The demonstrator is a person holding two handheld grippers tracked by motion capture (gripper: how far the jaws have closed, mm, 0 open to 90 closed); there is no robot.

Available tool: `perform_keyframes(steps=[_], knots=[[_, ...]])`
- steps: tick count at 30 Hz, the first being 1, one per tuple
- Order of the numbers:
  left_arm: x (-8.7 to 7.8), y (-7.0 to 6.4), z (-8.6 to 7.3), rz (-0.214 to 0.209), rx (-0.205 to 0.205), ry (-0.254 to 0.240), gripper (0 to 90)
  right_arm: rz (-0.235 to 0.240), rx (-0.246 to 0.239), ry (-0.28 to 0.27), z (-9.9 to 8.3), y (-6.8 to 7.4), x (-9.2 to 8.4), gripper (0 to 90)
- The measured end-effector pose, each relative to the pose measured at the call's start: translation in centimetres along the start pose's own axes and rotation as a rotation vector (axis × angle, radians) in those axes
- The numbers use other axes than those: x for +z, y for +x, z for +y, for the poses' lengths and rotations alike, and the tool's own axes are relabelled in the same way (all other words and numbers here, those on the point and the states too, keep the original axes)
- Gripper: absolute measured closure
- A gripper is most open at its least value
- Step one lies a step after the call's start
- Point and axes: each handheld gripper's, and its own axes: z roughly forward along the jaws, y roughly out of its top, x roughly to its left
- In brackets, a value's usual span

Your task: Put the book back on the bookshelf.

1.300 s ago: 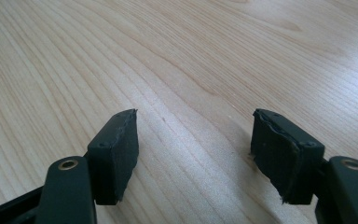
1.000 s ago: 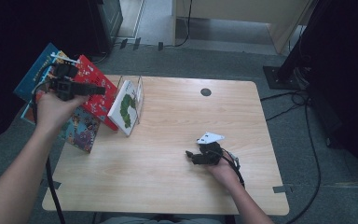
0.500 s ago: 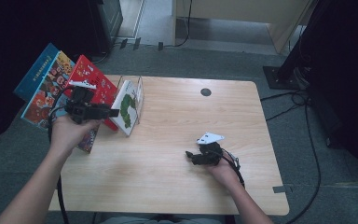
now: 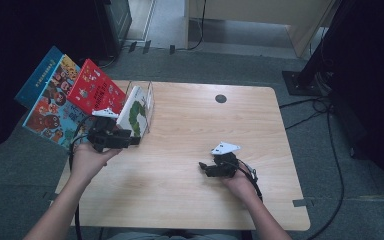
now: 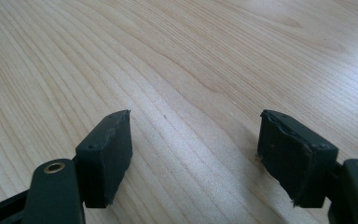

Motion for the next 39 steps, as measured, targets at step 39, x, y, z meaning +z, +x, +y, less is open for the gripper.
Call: perform_keyframes(steps=[39], knots=[[9.0, -1.3, -5.3, -0.061, 0.055, 0.077, 44.4, 0.003, -0.003, 0.002, 0.0, 0.1, 0.1, 23.5]])
